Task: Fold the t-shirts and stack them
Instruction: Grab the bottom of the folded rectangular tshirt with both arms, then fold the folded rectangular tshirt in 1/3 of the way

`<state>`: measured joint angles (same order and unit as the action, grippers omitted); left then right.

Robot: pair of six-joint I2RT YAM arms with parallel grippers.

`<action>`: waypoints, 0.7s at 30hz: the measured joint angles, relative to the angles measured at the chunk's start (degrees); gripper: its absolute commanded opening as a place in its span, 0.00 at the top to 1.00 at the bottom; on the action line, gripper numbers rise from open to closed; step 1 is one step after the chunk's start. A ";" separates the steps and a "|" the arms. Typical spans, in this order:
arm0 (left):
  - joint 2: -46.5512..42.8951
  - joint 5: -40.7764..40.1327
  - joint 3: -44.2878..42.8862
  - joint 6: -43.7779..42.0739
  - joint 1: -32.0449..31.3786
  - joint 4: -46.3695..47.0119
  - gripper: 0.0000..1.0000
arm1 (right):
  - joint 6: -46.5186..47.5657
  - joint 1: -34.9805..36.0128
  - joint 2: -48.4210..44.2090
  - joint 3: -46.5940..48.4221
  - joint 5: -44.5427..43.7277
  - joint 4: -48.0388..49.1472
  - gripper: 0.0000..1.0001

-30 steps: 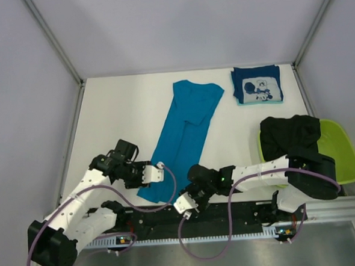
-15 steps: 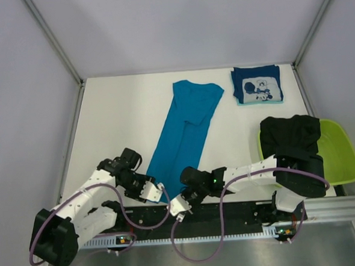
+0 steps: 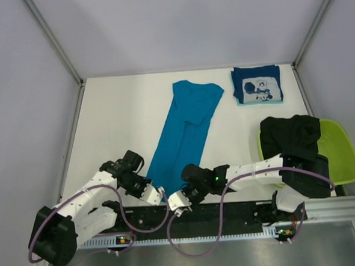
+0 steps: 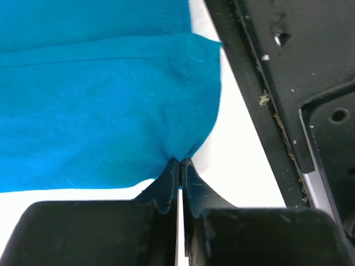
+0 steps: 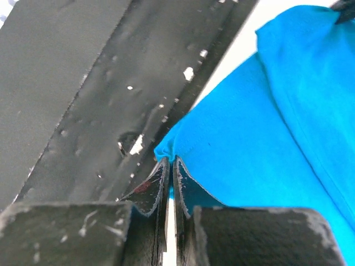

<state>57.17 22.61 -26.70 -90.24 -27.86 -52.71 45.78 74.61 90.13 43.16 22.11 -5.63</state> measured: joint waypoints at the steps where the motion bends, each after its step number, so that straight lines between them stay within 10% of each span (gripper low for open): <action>1: 0.00 -0.20 -0.24 1.05 -0.07 0.44 1.00 | -1.09 -0.55 -0.66 0.00 0.13 -0.09 1.00; 10: 6.19 -1.95 -17.20 20.11 0.09 6.12 1.00 | -13.03 -14.38 -10.12 -0.52 2.47 2.51 1.00; 21: 36.26 -6.10 -46.75 33.20 1.64 11.50 1.00 | -17.59 -36.85 -4.35 5.42 2.99 7.78 1.00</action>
<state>93.43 16.51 -73.45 -57.04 -26.22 -41.21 28.18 37.76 85.78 48.58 25.10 2.15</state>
